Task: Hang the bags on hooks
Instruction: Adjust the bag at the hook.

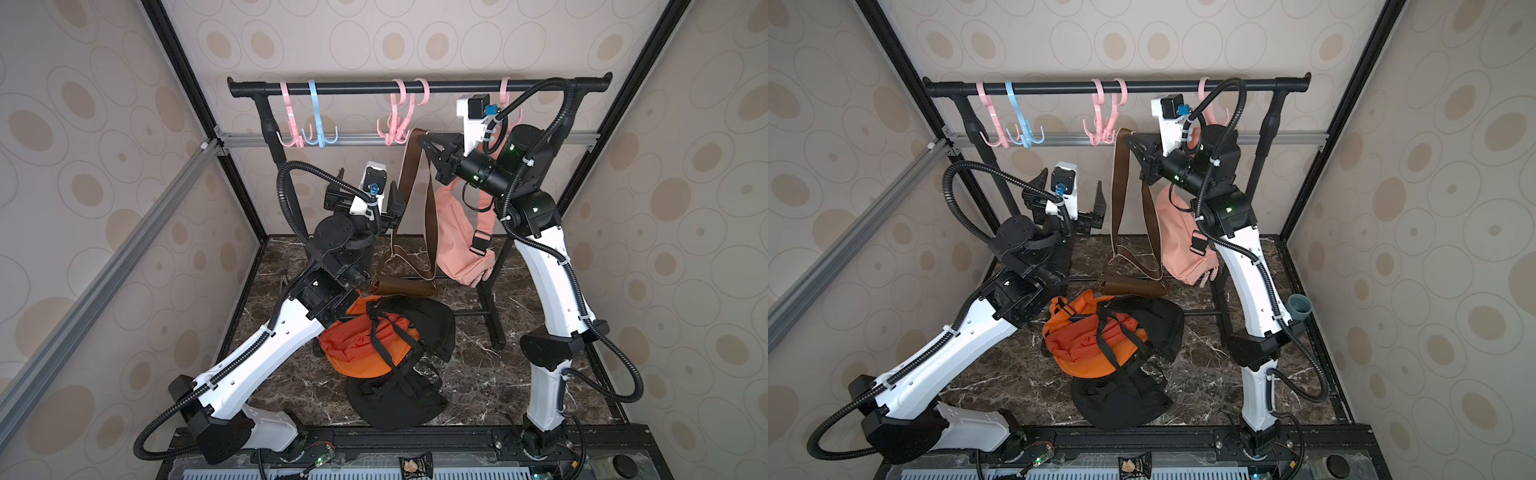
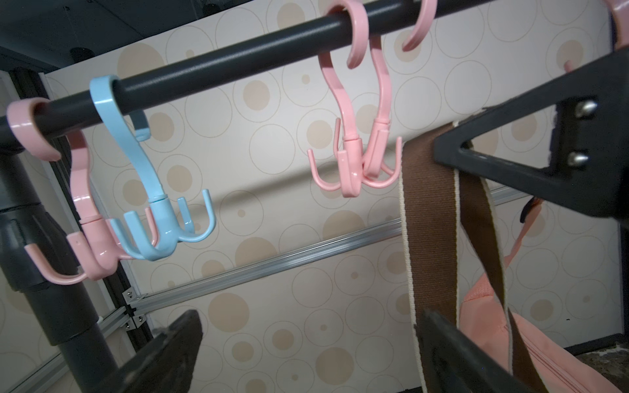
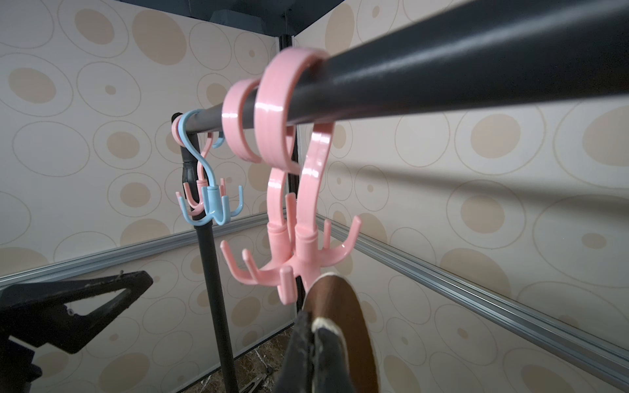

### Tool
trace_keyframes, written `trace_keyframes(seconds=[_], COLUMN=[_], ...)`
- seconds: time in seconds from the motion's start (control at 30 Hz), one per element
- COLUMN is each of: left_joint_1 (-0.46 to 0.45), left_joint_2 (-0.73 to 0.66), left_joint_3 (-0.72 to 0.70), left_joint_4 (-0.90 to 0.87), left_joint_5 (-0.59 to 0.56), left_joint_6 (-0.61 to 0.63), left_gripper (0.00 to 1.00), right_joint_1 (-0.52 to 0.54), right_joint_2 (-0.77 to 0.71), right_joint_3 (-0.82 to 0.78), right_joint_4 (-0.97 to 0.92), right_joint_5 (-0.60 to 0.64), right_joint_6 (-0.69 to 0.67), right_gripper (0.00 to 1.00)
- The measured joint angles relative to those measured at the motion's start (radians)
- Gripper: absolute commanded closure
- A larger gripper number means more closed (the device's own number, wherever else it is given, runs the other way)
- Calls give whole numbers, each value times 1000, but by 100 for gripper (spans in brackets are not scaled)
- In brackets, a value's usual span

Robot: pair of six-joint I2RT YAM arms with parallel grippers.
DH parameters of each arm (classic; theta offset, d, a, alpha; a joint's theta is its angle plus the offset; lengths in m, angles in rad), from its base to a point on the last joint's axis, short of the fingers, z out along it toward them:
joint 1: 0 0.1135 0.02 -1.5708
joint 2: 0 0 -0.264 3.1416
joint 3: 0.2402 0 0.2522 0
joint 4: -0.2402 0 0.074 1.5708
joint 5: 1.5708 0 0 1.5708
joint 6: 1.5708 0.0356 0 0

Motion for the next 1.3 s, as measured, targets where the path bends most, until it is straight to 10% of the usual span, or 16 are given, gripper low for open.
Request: trace_keyframes(seconds=[1.3], left_joint_1=[0], left_joint_2=[21], left_joint_3=[36], left_joint_4=[-19], left_joint_5=[50], left_joint_6=[-50], left_gripper=[0], right_joint_1=[0], right_joint_2=[-140], right_joint_3=[14], right_joint_4=[-208], right_joint_5=[539], right_joint_6=[-291], right_gripper=[100])
